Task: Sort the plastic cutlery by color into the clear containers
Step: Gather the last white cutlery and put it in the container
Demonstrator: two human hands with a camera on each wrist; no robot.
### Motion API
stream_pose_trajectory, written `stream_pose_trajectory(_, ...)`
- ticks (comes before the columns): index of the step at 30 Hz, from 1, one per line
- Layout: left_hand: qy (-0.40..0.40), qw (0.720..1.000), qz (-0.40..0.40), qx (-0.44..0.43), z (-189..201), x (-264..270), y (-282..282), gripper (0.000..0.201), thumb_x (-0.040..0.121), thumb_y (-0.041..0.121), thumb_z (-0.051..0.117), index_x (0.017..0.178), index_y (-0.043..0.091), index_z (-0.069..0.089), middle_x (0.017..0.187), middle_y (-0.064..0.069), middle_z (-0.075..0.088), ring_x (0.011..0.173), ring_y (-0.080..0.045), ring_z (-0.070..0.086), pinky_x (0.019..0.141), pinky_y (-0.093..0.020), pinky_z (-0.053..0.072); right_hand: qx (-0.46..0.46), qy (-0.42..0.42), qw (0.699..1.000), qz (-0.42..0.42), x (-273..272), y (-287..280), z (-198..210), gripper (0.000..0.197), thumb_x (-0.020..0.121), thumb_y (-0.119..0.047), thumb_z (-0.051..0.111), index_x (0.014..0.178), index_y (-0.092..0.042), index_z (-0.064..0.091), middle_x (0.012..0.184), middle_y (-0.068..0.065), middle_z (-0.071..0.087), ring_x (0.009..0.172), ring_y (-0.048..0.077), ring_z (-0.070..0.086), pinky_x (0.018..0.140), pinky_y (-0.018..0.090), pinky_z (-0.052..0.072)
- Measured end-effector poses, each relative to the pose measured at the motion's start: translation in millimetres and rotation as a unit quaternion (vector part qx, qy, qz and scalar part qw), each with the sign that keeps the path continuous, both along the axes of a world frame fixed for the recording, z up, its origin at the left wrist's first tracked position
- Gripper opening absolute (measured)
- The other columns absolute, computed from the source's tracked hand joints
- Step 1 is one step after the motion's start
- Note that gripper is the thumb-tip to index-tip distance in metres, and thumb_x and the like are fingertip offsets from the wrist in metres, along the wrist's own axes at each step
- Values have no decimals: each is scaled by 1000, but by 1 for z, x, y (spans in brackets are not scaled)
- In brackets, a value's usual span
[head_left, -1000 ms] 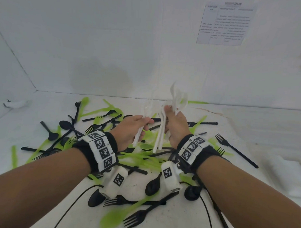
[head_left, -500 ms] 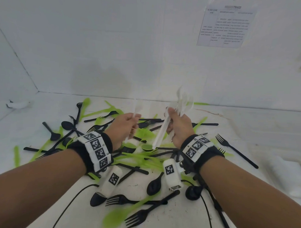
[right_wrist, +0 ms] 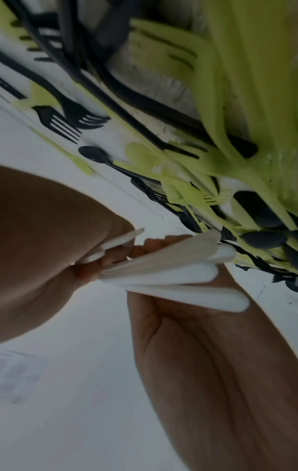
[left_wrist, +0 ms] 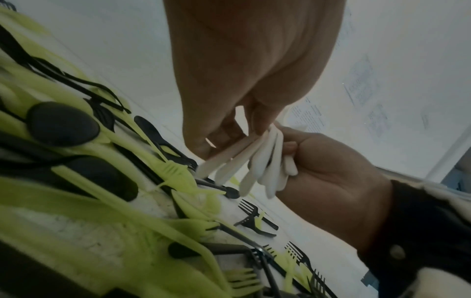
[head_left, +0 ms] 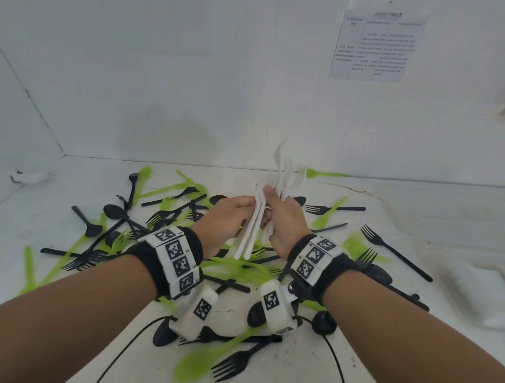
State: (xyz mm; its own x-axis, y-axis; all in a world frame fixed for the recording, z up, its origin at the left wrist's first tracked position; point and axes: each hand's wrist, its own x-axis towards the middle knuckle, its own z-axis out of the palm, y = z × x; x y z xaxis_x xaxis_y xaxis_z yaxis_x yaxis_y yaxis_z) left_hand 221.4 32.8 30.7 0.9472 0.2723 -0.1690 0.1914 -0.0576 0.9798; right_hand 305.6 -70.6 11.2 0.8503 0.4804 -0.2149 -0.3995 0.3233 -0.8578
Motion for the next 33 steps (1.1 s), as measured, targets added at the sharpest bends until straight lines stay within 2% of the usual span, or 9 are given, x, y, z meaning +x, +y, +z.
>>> stream_pose_trajectory(4, 17, 999, -17, -49, 7, -3, 5, 28, 104, 26, 51, 108, 10, 75, 98, 0, 76, 94, -19, 68, 94, -37, 53, 13, 0, 999, 30, 0, -4, 3, 20, 103, -24, 59, 98, -5, 64, 73, 8, 59, 49, 11, 55, 51, 24, 49)
stream_pose_trajectory(6, 15, 997, -13, -70, 10, -3, 5, 22, 105, 26, 52, 104, 11, 68, 89, 1, 74, 90, -17, 69, 90, -38, 53, 28, -2, 998, 55, -1, -3, 3, 28, 104, -24, 59, 114, 1, 64, 82, 14, 65, 57, 16, 62, 61, 30, 57)
stream_pose_trajectory(8, 13, 996, -24, -82, 13, -3, 6, 16, 105, 22, 52, 110, 11, 63, 92, -2, 74, 92, -19, 69, 86, -37, 52, 24, -4, 997, 67, -2, -2, 3, 30, 104, -26, 59, 121, -1, 63, 82, 9, 64, 53, 11, 56, 56, 26, 51)
stream_pose_trajectory(11, 16, 987, -75, -143, 14, -5, 15, 31, 105, 25, 55, 127, 4, 61, 110, -11, 71, 102, -24, 66, 89, -37, 52, 1, -5, 997, 71, 0, -5, 5, 26, 102, -30, 61, 113, -7, 64, 78, 4, 63, 49, 8, 47, 45, 20, 38)
stream_pose_trajectory(14, 20, 982, -92, -161, 14, -9, 20, 22, 101, 17, 61, 118, 5, 67, 113, -14, 72, 103, -26, 69, 89, -37, 55, -22, -16, 996, 82, 1, -9, 4, 28, 100, -34, 64, 111, -8, 64, 73, 1, 61, 54, 10, 47, 45, 20, 37)
stream_pose_trajectory(21, -10, 985, -48, -164, 8, -7, 14, 23, 99, 12, 63, 115, -3, 70, 114, -21, 73, 108, -33, 71, 102, -43, 55, -20, -20, 997, 77, -10, -6, 3, 49, 99, -42, 62, 123, 1, 65, 98, 17, 67, 88, 30, 65, 72, 36, 56)
stream_pose_trajectory(25, -45, 991, -29, -121, 5, -7, 6, 23, 102, 14, 59, 113, -4, 71, 111, -20, 74, 106, -32, 72, 95, -35, 58, -14, -30, 997, 76, -10, -7, 3, 39, 102, -40, 58, 116, -5, 69, 93, 11, 75, 82, 23, 73, 70, 35, 62)
stream_pose_trajectory(29, -62, 994, -58, -71, 3, -7, -5, 27, 108, 13, 49, 119, -3, 68, 114, -22, 72, 103, -30, 71, 97, -36, 57, -53, -41, 997, 47, -8, -7, 1, 39, 101, -43, 60, 112, -7, 69, 82, 5, 71, 74, 19, 68, 59, 28, 55)
stream_pose_trajectory(33, -75, 994, -3, -85, -2, -2, -14, 22, 104, 4, 54, 121, 1, 68, 114, -15, 75, 105, -28, 72, 91, -32, 59, -55, -43, 997, 24, -7, -1, -1, 38, 99, -43, 62, 114, -9, 70, 98, 14, 75, 86, 25, 73, 80, 41, 61)
